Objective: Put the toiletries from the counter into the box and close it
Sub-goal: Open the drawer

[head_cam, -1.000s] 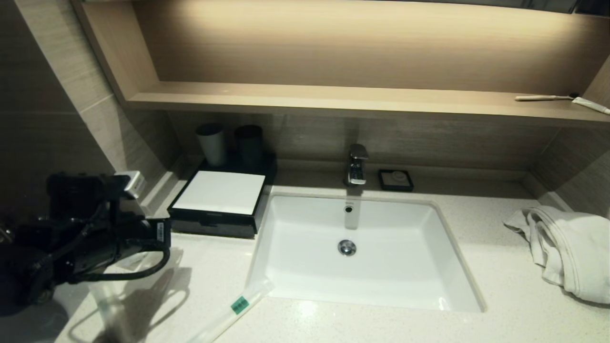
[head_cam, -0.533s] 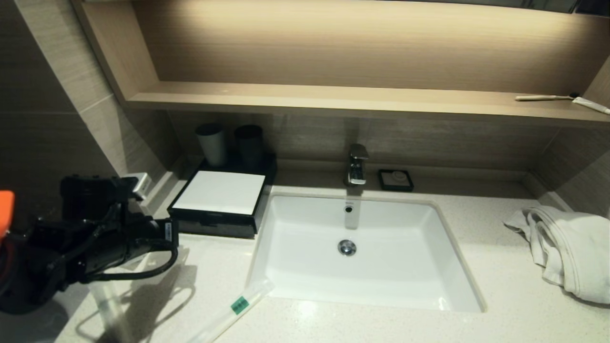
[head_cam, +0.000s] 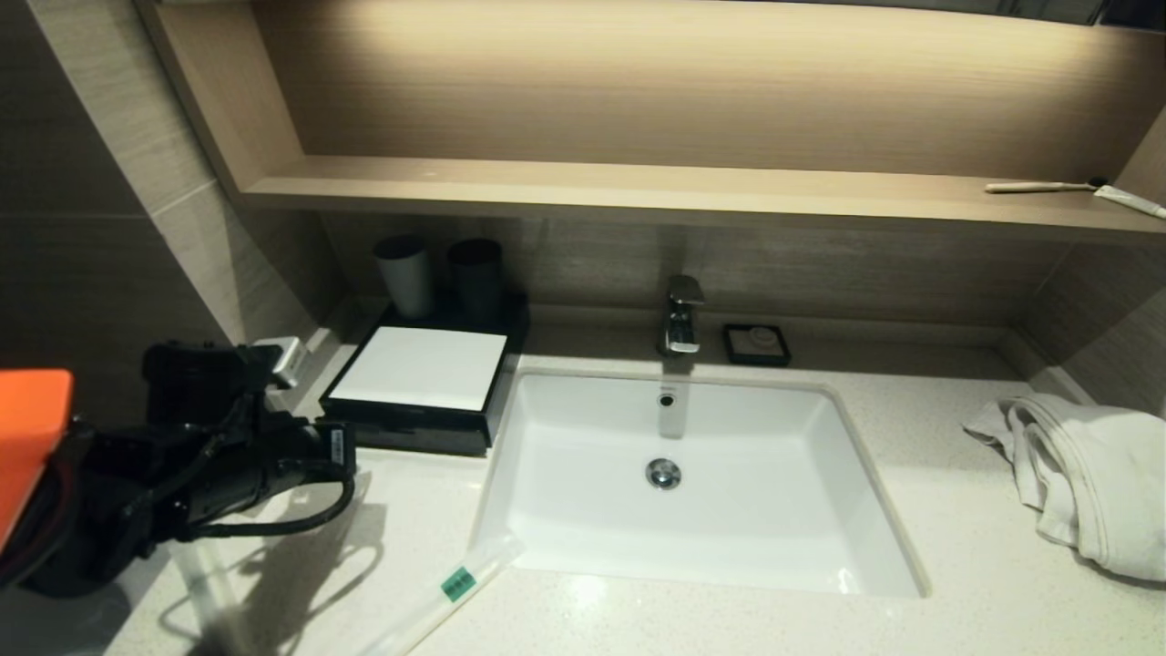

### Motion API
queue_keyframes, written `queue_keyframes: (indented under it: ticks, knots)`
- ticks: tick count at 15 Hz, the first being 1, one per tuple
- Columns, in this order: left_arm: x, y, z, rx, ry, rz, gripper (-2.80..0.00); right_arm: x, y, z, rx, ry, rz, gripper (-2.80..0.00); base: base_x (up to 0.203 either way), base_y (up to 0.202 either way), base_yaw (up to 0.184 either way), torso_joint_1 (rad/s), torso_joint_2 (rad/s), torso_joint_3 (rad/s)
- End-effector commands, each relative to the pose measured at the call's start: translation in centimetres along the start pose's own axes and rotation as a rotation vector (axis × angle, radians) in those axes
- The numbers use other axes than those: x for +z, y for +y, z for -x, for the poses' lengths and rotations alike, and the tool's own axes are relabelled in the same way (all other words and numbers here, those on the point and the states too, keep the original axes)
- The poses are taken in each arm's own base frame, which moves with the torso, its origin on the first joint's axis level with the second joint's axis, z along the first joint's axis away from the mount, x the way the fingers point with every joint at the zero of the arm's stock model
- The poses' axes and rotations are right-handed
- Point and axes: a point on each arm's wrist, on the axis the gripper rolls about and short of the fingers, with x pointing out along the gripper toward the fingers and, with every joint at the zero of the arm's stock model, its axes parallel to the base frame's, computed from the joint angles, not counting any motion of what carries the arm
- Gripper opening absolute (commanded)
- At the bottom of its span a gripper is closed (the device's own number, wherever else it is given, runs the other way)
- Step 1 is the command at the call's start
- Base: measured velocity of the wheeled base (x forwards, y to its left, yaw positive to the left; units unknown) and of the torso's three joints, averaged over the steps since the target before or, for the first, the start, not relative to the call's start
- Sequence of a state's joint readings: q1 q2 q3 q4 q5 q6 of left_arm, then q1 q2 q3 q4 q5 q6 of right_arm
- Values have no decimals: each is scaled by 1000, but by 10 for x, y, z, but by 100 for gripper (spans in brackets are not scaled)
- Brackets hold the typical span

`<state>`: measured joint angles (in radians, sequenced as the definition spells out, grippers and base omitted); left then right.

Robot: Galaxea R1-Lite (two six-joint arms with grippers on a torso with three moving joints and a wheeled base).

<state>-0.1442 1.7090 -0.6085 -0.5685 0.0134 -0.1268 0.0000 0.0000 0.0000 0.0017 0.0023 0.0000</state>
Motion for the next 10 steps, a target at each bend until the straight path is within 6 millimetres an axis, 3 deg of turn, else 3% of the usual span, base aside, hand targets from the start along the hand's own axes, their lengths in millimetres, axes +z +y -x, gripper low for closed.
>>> queue_keyframes:
  ticks: [1,10]
  knots:
    - [-3,-3,-4,-7,11,-3,-280,0,0,0,1,0,0,-280,0,0,0,0,0,0]
    - [-5,-6,-13,-17,5,-12,-280,0,0,0,1,0,0,-280,0,0,0,0,0,0]
